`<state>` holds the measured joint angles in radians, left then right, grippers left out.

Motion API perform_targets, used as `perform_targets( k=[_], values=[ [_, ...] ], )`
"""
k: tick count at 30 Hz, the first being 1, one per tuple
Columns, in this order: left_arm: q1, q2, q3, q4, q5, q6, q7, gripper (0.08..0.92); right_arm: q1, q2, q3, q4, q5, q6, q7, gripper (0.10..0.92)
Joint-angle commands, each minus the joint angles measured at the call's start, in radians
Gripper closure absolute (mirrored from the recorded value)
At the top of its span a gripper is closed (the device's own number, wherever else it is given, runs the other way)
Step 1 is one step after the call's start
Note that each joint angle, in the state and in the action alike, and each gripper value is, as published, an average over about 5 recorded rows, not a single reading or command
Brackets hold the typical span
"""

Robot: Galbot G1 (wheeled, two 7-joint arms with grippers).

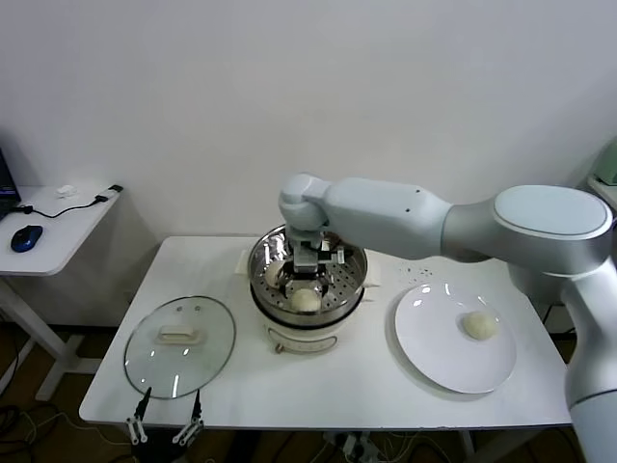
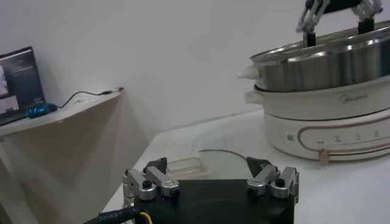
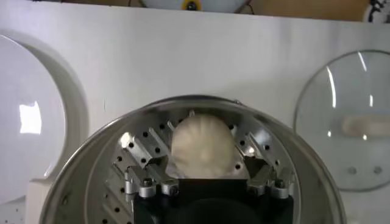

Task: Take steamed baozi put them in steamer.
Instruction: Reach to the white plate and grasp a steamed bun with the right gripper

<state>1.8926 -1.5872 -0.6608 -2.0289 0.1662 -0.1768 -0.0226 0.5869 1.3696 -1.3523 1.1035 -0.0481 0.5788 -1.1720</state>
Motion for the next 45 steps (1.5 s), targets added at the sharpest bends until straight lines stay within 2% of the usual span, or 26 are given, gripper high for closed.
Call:
perform_targets(
  k=[1,4,8,11,13,20,28,35,45],
  values=[
    [0.001,0.002,0.002,-0.006,-0.001,0.001,0.001,0.177,0.161,-0.134,-0.072,-0.031,0.179,-0.141,0.076,0.203],
    [0.003,0.004,0.004,-0.011,-0.003,0.002,0.001,0.177,0.239,-0.243,-0.175,-0.017,0.358,-0.372,0.111,0.203],
    [-0.001,0.008,0.007,-0.015,-0.003,0.004,0.003,0.177,0.26,-0.397,-0.212,0.007,0.523,-0.639,0.071,0.203],
    [-0.005,0.01,0.007,-0.016,-0.002,0.006,0.004,0.177,0.245,-0.509,-0.229,0.032,0.603,-0.766,0.065,0.203],
    [-0.006,0.011,0.008,-0.017,-0.001,0.007,0.005,0.177,0.21,-0.579,-0.218,0.043,0.608,-0.797,0.065,0.203],
    [-0.005,0.011,0.004,-0.017,0.004,0.011,0.006,0.177,-0.03,-0.757,-0.068,0.013,0.369,-0.786,0.03,0.203],
    [-0.004,0.012,-0.005,-0.017,0.016,0.022,0.007,0.177,-0.342,-0.795,0.203,-0.078,0.107,-0.704,0.011,0.203],
    [-0.002,0.004,-0.004,-0.016,0.035,0.026,0.006,0.177,-0.501,-0.74,0.352,-0.159,0.041,-0.692,0.035,0.203],
    [0.0,0.007,-0.006,-0.011,0.056,0.024,0.006,0.177,-0.564,-0.653,0.435,-0.254,0.003,-0.681,0.044,0.203]
  ],
)
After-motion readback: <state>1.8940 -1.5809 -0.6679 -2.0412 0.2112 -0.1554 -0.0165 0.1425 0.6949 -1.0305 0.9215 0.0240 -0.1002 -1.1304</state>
